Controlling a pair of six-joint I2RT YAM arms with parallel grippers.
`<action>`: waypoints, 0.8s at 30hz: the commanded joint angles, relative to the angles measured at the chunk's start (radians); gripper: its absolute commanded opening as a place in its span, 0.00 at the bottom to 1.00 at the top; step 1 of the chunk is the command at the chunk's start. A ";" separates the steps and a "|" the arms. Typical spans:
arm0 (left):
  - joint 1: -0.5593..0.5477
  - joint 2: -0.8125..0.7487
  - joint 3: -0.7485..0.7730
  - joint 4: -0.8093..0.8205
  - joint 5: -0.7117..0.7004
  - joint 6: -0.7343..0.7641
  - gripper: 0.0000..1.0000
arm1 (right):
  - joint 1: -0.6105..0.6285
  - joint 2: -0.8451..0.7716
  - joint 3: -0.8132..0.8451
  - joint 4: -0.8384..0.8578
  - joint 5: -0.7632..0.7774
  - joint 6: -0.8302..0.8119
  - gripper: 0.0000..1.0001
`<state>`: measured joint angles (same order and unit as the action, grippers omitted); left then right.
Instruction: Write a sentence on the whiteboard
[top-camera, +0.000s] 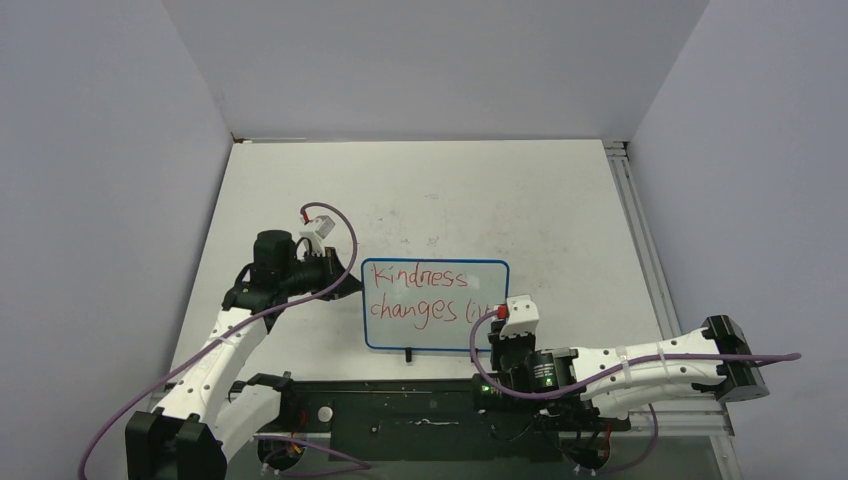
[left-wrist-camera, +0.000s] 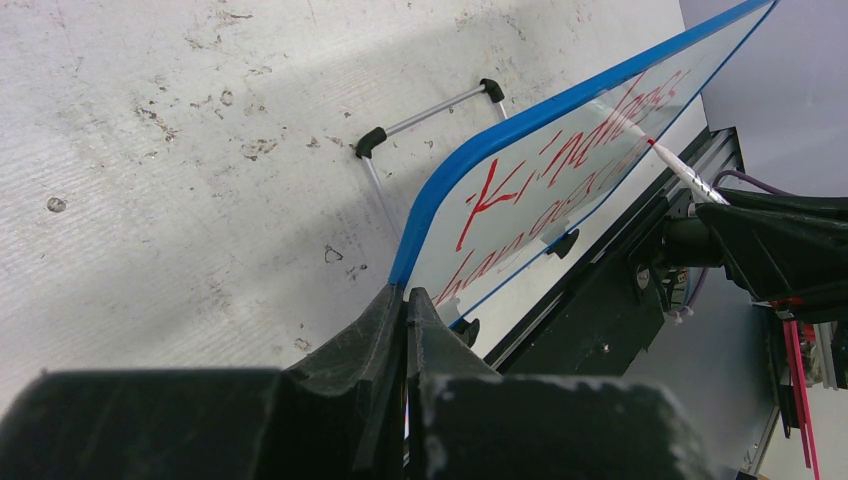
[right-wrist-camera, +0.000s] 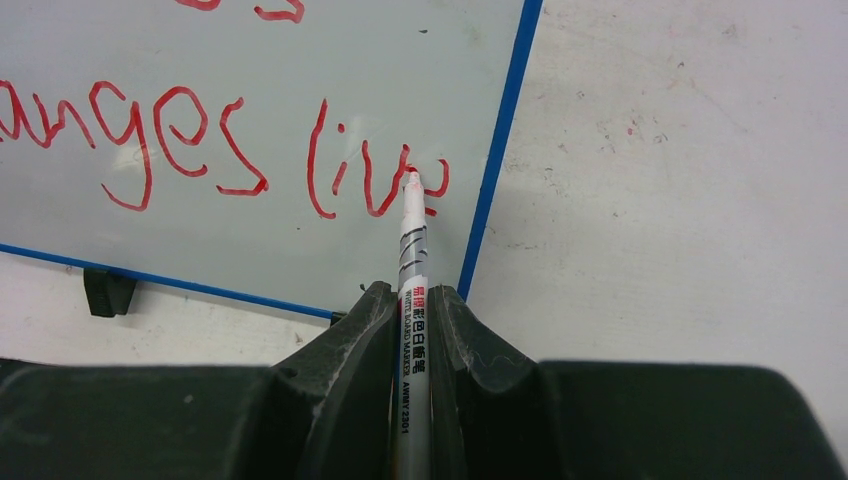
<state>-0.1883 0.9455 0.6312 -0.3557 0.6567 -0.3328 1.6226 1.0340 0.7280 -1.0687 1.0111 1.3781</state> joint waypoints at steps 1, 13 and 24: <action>-0.005 -0.007 0.038 0.034 0.012 0.000 0.00 | -0.006 -0.018 0.007 -0.056 0.043 0.060 0.05; -0.004 -0.007 0.038 0.034 0.011 0.001 0.00 | -0.006 -0.015 0.012 -0.089 0.065 0.101 0.05; -0.004 -0.009 0.038 0.034 0.011 0.001 0.00 | -0.002 -0.012 0.019 -0.116 0.072 0.125 0.05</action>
<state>-0.1883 0.9455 0.6312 -0.3557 0.6563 -0.3328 1.6230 1.0340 0.7280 -1.1542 1.0348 1.4818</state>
